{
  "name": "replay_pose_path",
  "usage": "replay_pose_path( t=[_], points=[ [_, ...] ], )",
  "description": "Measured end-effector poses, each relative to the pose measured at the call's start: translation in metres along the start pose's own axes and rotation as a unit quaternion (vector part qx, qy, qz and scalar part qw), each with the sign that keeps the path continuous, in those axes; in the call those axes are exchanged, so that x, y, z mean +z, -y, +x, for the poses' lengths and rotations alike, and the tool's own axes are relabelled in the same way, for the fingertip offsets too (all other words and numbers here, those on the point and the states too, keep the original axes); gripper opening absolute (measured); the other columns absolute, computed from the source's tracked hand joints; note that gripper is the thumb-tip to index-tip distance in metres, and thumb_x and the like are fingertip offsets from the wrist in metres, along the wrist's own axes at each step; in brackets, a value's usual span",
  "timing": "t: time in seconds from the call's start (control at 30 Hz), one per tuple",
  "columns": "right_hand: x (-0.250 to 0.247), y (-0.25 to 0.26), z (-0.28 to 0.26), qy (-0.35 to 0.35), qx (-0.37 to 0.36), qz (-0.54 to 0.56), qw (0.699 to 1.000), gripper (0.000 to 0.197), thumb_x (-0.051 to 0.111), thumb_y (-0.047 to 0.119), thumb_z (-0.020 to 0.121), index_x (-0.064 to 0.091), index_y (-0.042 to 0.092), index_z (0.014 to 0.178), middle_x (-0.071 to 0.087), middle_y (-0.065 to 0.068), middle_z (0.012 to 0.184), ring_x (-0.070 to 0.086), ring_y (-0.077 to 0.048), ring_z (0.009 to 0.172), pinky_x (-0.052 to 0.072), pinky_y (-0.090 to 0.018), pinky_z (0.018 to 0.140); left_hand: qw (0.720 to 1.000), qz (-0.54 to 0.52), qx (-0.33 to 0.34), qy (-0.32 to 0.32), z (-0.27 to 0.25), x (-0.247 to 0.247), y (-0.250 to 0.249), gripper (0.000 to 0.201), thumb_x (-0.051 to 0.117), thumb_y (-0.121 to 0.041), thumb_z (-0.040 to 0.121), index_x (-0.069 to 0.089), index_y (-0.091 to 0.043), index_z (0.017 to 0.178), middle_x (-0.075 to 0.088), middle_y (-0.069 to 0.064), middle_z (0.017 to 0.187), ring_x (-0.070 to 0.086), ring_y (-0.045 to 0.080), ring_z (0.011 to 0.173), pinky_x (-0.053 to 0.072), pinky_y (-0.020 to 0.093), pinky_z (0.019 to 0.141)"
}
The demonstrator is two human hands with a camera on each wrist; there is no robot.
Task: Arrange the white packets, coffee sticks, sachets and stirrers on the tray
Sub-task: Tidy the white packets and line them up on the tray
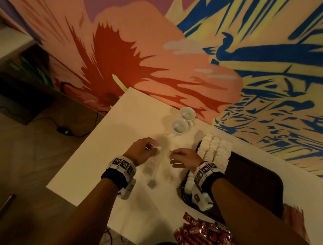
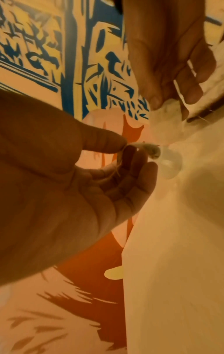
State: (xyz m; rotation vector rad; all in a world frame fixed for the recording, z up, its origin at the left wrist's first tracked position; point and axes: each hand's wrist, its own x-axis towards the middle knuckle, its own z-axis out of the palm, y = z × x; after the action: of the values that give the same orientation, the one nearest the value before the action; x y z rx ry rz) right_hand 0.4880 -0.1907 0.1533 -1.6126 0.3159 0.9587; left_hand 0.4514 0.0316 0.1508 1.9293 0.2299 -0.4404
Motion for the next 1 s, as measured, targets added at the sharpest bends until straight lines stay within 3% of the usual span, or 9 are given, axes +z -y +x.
replay_pose_path(
  t=[0.1,0.2,0.33,0.47,0.57,0.67,0.77,0.83,1.0],
  points=[
    [-0.002,0.004,-0.030,0.028,-0.047,0.134,0.989,0.011,0.065,-0.001,0.095,0.068,0.003,0.105,0.073,-0.012,0.094,0.074,-0.031,0.090,0.061,-0.040,0.082,0.994,-0.068,0.035,0.079,-0.016,-0.008,-0.025,0.013,0.069,-0.018,0.094,0.072,-0.011,0.105,0.073,0.008,0.098,0.067,0.013,0.083,0.058,0.031,0.077],
    [-0.003,0.007,-0.056,0.039,-0.079,0.206,0.975,0.016,0.062,-0.006,0.094,0.069,0.002,0.107,0.073,-0.015,0.097,0.074,-0.029,0.090,0.062,-0.040,0.079,0.982,-0.113,0.063,0.137,-0.028,-0.011,-0.051,0.017,0.067,-0.011,0.095,0.071,-0.008,0.111,0.073,0.010,0.104,0.067,0.017,0.088,0.056,0.028,0.079],
    [-0.004,0.017,-0.081,0.094,-0.121,0.230,0.961,0.033,0.065,-0.006,0.082,0.067,0.004,0.113,0.074,-0.014,0.102,0.074,-0.029,0.097,0.061,-0.042,0.083,0.981,-0.102,0.102,0.127,-0.036,-0.005,-0.081,0.018,0.067,-0.012,0.094,0.070,-0.009,0.112,0.071,0.019,0.098,0.065,0.018,0.081,0.056,0.027,0.077],
    [-0.008,0.025,-0.098,0.144,-0.133,0.214,0.957,0.039,0.056,-0.016,0.088,0.064,0.007,0.119,0.072,-0.018,0.112,0.069,-0.041,0.111,0.059,-0.045,0.088,0.986,-0.072,0.120,0.093,-0.038,0.005,-0.098,0.012,0.069,-0.014,0.093,0.070,-0.011,0.105,0.071,0.011,0.087,0.064,0.010,0.072,0.053,0.026,0.071],
    [-0.007,0.026,-0.106,0.119,-0.120,0.210,0.963,0.028,0.065,-0.006,0.086,0.064,0.006,0.111,0.073,-0.020,0.109,0.069,-0.043,0.112,0.060,-0.045,0.088,0.988,-0.051,0.126,0.071,-0.041,0.017,-0.101,0.014,0.070,-0.015,0.092,0.069,-0.007,0.104,0.071,0.009,0.081,0.064,0.010,0.069,0.051,0.027,0.067],
    [-0.003,0.020,-0.110,0.049,-0.106,0.115,0.986,0.024,0.071,0.000,0.091,0.062,0.001,0.113,0.074,-0.021,0.114,0.073,-0.034,0.106,0.061,-0.040,0.079,0.988,-0.041,0.129,0.069,-0.045,0.030,-0.095,0.012,0.068,-0.016,0.094,0.069,-0.008,0.103,0.072,0.014,0.082,0.063,0.014,0.069,0.052,0.027,0.065],
    [-0.003,0.004,-0.106,-0.005,-0.076,0.069,0.995,0.022,0.068,-0.001,0.091,0.057,0.001,0.111,0.077,-0.017,0.107,0.074,-0.028,0.099,0.062,-0.037,0.071,0.994,-0.051,0.096,0.028,-0.039,0.036,-0.072,0.012,0.063,-0.021,0.098,0.068,-0.011,0.103,0.073,0.004,0.084,0.061,0.014,0.068,0.052,0.027,0.063],
    [-0.003,-0.008,-0.102,-0.036,-0.052,0.070,0.996,0.025,0.061,-0.003,0.095,0.053,-0.004,0.119,0.077,-0.020,0.104,0.074,-0.028,0.089,0.061,-0.037,0.066,0.998,-0.021,0.054,-0.005,-0.035,0.036,-0.045,0.010,0.063,-0.024,0.097,0.069,-0.015,0.098,0.073,0.001,0.086,0.063,0.015,0.070,0.052,0.029,0.064],
    [0.002,-0.044,-0.083,-0.090,-0.017,-0.037,0.995,0.017,0.048,-0.001,0.102,0.042,0.001,0.118,0.071,-0.020,0.095,0.065,-0.026,0.073,0.057,-0.035,0.063,0.985,0.144,-0.081,-0.043,-0.036,0.035,0.034,0.011,0.067,-0.028,0.091,0.071,-0.021,0.097,0.070,0.000,0.101,0.066,0.022,0.096,0.052,0.030,0.081]
  ],
)
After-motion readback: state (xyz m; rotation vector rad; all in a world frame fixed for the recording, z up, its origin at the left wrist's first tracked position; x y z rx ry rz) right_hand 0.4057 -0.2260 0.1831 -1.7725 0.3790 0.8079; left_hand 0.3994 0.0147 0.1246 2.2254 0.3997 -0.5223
